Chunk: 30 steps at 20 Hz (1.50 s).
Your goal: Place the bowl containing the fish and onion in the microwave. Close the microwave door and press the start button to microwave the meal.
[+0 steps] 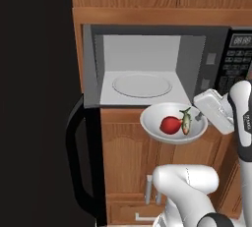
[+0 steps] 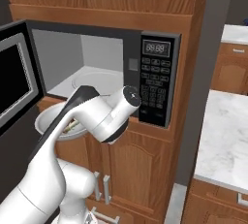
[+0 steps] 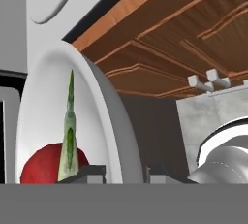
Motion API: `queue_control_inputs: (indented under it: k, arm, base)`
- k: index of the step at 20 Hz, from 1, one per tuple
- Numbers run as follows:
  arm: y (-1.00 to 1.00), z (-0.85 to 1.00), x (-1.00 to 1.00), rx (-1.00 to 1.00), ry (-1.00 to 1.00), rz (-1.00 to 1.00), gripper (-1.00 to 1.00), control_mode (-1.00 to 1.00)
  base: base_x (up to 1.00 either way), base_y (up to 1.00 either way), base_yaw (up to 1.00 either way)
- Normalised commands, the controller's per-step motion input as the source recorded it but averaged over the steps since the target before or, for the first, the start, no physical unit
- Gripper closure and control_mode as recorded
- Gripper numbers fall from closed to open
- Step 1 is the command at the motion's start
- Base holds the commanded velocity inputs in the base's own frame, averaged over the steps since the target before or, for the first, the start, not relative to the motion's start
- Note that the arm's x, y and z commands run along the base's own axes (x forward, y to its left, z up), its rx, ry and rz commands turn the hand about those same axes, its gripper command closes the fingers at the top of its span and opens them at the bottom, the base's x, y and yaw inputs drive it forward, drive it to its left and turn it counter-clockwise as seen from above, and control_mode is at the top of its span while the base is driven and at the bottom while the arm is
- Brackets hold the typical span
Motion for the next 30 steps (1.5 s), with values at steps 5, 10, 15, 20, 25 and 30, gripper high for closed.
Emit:
queue_control_inputs:
  k: [5,10,15,20,25,30]
  arm:
    - [0.0,0.0,0.0,0.0,0.0,0.0,1.0,1.0]
    - [0.0,0.0,0.0,0.0,0.0,0.0,1.0,1.0]
    - [0.0,0.0,0.0,0.0,0.0,0.0,1.0,1.0]
    - [0.0,0.0,0.0,0.0,0.0,0.0,1.0,1.0]
    - [0.0,0.0,0.0,0.0,0.0,0.0,1.0,1.0]
    - [0.0,0.0,0.0,0.0,0.0,0.0,1.0,1.0]
  base:
    - [-0.63,0.19,0.0]
    - [-0.24,0.25,0.0]
    - [0.33,0.37,-0.01]
    - [0.38,0.25,0.0]
    - [0.07,0.0,0.0]
    - [0.0,0.0,0.0]
